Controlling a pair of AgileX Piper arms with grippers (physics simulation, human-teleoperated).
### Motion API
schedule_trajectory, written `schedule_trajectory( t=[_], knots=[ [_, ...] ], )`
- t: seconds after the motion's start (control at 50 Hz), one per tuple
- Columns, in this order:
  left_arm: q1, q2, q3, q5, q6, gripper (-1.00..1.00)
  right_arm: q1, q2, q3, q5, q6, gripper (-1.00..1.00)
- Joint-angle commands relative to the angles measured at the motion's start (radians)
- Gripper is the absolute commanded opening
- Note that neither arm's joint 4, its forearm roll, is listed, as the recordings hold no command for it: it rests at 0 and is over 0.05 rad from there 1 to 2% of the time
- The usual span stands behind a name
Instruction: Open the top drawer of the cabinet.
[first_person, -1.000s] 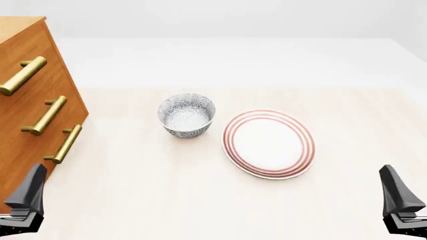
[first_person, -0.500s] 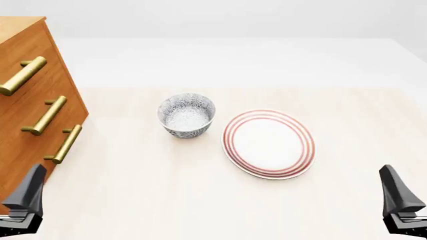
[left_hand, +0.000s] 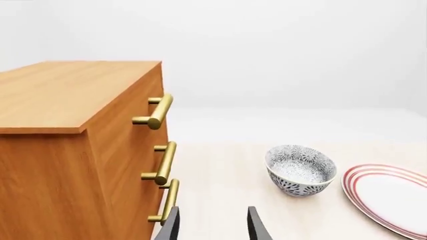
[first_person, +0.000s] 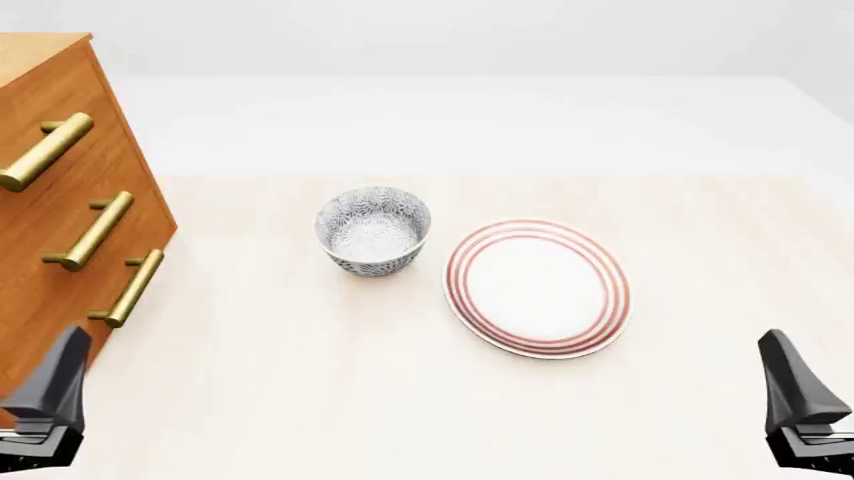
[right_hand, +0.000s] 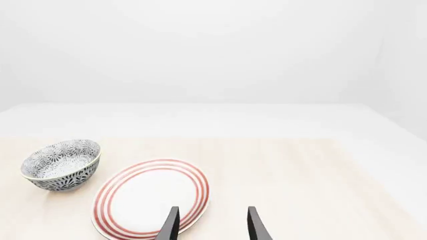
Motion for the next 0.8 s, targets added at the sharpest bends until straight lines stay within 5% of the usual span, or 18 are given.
schedule_trajectory(
  t=[0.02,0.26,0.5,0.8],
  knots=[
    [-0.005,0.000,-0.002,-0.011,0.000,1.00,0.000,-0.002,0.000,0.002,0.001,1.00],
    [-0.054,0.011,-0.029,0.025,0.131,1.00,0.000,-0.002,0.000,0.002,0.001,1.00],
    [-0.075,0.279,-0.037,-0.150,0.353,1.00,0.000,-0.002,0.000,0.002,0.001,1.00],
    [-0.077,0.385,-0.071,-0.200,0.488,1.00,0.000,-0.002,0.000,0.002,0.001,1.00]
  ],
)
